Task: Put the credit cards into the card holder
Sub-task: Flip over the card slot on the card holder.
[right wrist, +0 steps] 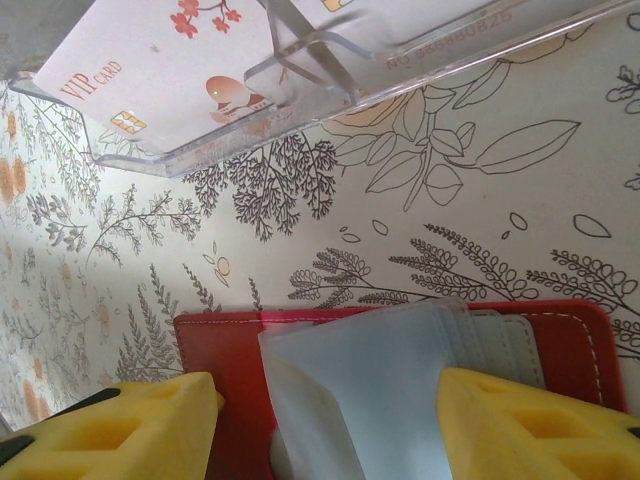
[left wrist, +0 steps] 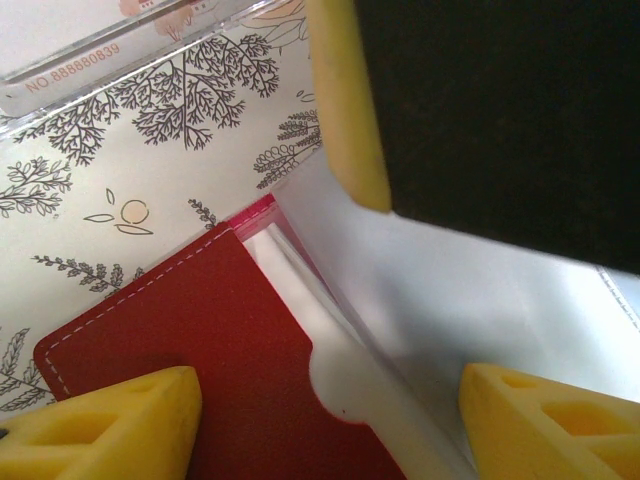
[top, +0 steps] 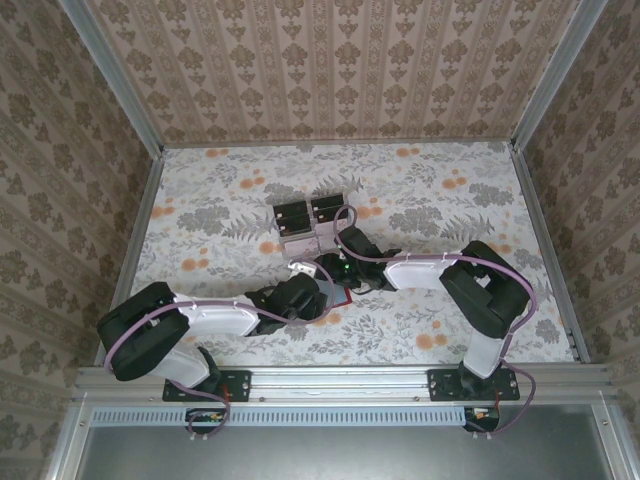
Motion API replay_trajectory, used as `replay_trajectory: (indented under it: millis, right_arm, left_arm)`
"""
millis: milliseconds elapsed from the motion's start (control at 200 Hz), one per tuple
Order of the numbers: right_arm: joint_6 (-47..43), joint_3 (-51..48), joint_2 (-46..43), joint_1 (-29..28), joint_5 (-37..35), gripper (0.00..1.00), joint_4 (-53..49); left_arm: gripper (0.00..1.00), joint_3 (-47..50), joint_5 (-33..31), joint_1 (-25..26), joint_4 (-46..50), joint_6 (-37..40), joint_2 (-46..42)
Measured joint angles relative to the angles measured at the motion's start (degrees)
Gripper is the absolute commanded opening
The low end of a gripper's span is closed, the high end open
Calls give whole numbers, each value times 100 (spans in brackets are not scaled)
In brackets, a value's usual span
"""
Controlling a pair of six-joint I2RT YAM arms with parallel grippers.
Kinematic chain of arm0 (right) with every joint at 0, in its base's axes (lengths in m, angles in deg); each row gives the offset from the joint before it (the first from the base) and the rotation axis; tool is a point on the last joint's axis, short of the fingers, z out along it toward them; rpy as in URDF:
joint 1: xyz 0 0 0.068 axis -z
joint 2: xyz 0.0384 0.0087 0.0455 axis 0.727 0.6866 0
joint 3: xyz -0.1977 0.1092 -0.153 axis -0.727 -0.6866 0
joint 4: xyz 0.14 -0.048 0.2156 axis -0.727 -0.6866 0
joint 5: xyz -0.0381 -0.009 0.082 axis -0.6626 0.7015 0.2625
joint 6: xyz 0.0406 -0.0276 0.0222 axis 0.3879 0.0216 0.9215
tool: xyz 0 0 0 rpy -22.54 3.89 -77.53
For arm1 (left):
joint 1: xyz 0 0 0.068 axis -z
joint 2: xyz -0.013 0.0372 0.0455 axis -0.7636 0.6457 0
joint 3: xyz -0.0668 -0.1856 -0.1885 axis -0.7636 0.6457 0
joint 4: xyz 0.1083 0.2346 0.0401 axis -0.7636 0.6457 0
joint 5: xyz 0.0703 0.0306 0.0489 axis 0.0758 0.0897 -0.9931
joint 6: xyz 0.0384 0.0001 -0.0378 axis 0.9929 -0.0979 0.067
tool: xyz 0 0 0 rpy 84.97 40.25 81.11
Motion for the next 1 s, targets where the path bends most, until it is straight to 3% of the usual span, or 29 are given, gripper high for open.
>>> replay_trajectory:
  millis: [530,700,835,1000]
  right_arm:
    - [39,-52,-275,-175,63,62,-310]
    - [37,-52,-354,-221,28,62,-387]
    - [39,-52,-461,-295,39,62,-387]
    - [39,-50,-529,-356,57,61,-387]
  left_arm:
    - [72,2,7,28,-15,2,-33]
    - [76,28,28,37,46,24,-179]
    - [81,146,13,31,330,46,-699]
    - [83,385,-155,31,579,59,-2068]
